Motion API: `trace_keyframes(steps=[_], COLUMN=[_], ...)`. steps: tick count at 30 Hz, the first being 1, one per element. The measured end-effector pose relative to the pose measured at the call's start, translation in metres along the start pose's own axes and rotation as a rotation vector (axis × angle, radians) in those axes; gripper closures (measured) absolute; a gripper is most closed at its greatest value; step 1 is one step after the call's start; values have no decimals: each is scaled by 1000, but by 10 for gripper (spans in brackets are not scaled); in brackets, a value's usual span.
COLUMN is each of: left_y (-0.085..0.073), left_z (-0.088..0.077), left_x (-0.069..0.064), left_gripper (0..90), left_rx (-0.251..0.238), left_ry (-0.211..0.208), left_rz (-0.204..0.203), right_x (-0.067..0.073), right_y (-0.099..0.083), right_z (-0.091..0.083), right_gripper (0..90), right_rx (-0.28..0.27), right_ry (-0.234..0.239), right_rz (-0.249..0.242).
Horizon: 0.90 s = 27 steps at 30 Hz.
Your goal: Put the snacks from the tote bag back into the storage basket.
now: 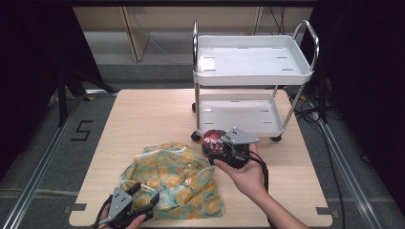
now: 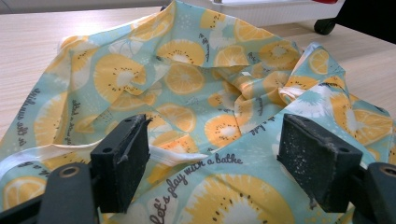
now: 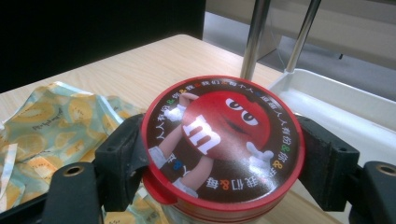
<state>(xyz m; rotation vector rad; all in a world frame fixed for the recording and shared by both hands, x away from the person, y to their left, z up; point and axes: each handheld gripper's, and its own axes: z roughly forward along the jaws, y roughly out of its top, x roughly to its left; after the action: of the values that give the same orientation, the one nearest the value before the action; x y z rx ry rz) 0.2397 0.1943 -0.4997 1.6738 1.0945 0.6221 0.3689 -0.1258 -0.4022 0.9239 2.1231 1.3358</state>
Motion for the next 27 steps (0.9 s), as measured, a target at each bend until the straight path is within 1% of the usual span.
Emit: trace_keyframes(steps=[2,3,4,9,10,12,13,14,15,16,17,18,19,20,21,22,23,24,25,27], left_y=[0,0,0,0,0,0,0,0,0,0,0,0,0,0,0,0,0,0,0,0], left_z=[0,0,0,0,0,1,1,1,0,0,0,0,0,0,0,1,1,1,1,1], left_x=[0,0,0,0,0,0,0,0,0,0,0,0,0,0,0,0,0,0,0,0], left_gripper=[241,240,241,241,241,241,241,241,241,241,241,241,241,241,241,241,241,241,241,241], left_rx=[-2,-1,-1,-1,-2,-11,-11,-11,-4,-1,-2,-1,-1,-1,-1,-12,-12,-12,-12,-12], left_ry=[1,1,1,1,2,-6,-6,-6,1,2,1,2,1,1,1,-7,-7,-7,-7,-7], left_rz=[-1,0,0,-1,-1,-1,-1,-1,0,0,-1,-1,-1,-1,-1,-1,-1,-1,-2,-1], right_x=[-2,-2,-2,-4,-5,-6,-7,-7,-7,-8,-8,-8,-9,-9,-10,-11,-12,-11,-12,-13], right_y=[1,1,1,1,1,2,2,2,2,2,2,2,3,3,4,4,4,4,5,5], right_z=[0,0,0,1,0,0,1,1,0,-1,0,1,1,0,0,0,0,1,0,0], right_gripper=[266,266,266,266,266,266,266,266,266,266,266,266,266,266,266,266,267,266,266,266], right_rx=[0,-6,-1,-4,2,-2,-13,-7,-6,-5,-1,-11,-8,-5,-9,-10,-14,-18,-9,-13], right_ry=[1,-9,-4,-6,-14,-13,-8,-8,-24,-28,-19,-19,-14,-23,-20,-21,-27,-17,-27,-31], right_rz=[-4,-4,-5,2,8,0,0,3,3,-5,11,14,6,19,13,8,4,40,12,14])
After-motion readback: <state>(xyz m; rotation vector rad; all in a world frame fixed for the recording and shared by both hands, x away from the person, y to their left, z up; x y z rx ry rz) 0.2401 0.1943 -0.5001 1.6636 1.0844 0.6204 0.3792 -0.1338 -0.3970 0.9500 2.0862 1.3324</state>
